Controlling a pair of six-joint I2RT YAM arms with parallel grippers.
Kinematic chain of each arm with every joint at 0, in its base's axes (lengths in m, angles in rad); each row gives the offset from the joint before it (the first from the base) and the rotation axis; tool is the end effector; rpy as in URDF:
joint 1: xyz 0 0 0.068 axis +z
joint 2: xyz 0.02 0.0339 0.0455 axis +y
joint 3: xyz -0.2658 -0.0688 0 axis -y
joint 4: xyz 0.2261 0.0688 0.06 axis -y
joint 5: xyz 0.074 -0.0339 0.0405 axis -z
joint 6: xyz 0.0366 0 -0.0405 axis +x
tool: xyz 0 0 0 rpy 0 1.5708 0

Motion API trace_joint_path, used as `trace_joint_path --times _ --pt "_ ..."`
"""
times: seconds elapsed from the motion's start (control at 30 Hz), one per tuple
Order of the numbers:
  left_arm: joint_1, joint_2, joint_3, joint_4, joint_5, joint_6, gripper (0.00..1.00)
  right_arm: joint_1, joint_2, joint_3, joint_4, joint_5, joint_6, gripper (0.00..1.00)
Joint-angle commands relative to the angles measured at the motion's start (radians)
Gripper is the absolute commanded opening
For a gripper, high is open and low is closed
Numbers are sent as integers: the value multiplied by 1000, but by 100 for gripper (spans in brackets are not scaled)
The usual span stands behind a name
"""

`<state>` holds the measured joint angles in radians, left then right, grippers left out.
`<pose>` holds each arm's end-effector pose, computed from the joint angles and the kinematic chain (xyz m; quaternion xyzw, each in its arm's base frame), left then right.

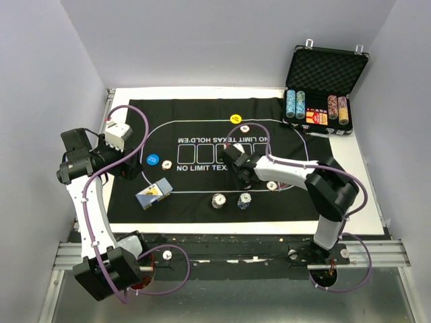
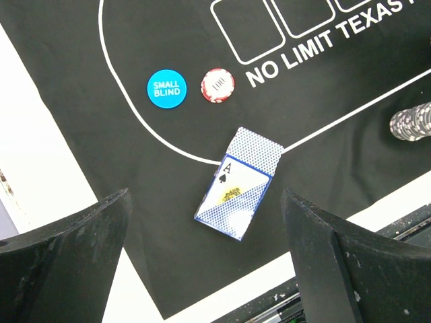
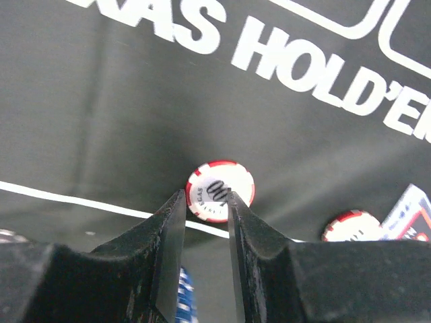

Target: Distribute texas hold em gaming equipment

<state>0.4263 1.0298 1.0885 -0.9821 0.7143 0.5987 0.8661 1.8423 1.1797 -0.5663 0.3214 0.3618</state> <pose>0.1616 0.0471 0.3334 0.1873 0.8754 -0.1427 0.4222 0.2309 0.2537 0.1753 -0.2163 0.9488 -0.0321 0.2281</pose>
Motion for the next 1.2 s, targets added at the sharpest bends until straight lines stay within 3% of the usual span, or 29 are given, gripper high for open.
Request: trace_joint_path --times 0.0,0.33,0.5,0.77,1.17 --pt "9 10 39 -12 -1 12 99 -35 -49 -106 -104 68 65 38" --pt "9 13 47 -18 1 18 99 -119 -179 -176 -191 120 135 38" --pt "8 12 34 -15 4 16 99 -121 -233 -126 -106 22 106 36" --pt "8 -4 34 -16 7 7 99 -121 -89 46 -18 -156 6 41" --pt "9 -1 44 -20 -1 9 99 -119 -2 -8 37 -90 0 42"
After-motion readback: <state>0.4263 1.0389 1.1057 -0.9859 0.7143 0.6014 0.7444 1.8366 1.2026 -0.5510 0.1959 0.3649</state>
